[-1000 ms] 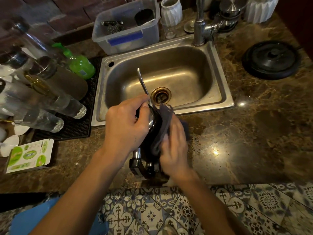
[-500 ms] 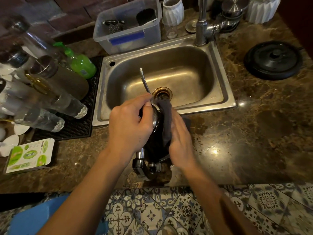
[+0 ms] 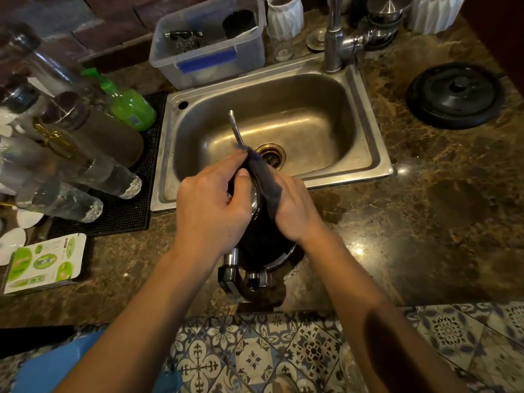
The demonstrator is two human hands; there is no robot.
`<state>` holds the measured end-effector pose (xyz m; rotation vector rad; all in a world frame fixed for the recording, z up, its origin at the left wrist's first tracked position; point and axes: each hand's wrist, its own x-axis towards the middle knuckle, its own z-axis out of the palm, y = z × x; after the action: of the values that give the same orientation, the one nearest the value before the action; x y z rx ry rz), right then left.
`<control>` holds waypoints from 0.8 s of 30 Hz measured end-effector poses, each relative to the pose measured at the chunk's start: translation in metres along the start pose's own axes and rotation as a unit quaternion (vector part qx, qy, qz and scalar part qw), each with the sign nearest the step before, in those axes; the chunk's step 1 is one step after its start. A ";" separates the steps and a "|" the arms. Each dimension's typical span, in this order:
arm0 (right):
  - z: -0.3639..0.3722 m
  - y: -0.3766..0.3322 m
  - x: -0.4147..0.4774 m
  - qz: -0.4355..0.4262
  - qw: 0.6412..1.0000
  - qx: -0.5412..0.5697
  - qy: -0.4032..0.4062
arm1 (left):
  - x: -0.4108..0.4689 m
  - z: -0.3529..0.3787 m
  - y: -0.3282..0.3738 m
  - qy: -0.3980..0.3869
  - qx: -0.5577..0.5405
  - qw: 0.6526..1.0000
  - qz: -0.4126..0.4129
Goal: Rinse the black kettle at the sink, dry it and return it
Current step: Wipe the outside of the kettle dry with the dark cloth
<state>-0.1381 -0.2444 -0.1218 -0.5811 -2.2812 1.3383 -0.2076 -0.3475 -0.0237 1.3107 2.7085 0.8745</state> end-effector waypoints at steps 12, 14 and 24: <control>0.072 0.004 -0.110 0.072 0.989 0.019 0.126 | -0.001 0.001 0.001 0.016 -0.029 0.999 -0.001; 0.074 -0.014 -0.107 0.033 0.990 0.042 0.134 | -0.002 0.001 0.001 0.019 -0.022 1.000 0.004; 0.016 0.019 -0.022 -0.041 0.998 -0.016 0.052 | -0.001 0.000 0.002 0.025 -0.010 1.000 0.012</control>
<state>-0.1269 -0.2595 -0.1488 -0.5487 -2.2213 1.2062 -0.2052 -0.3471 -0.0234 1.3398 2.7185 0.9454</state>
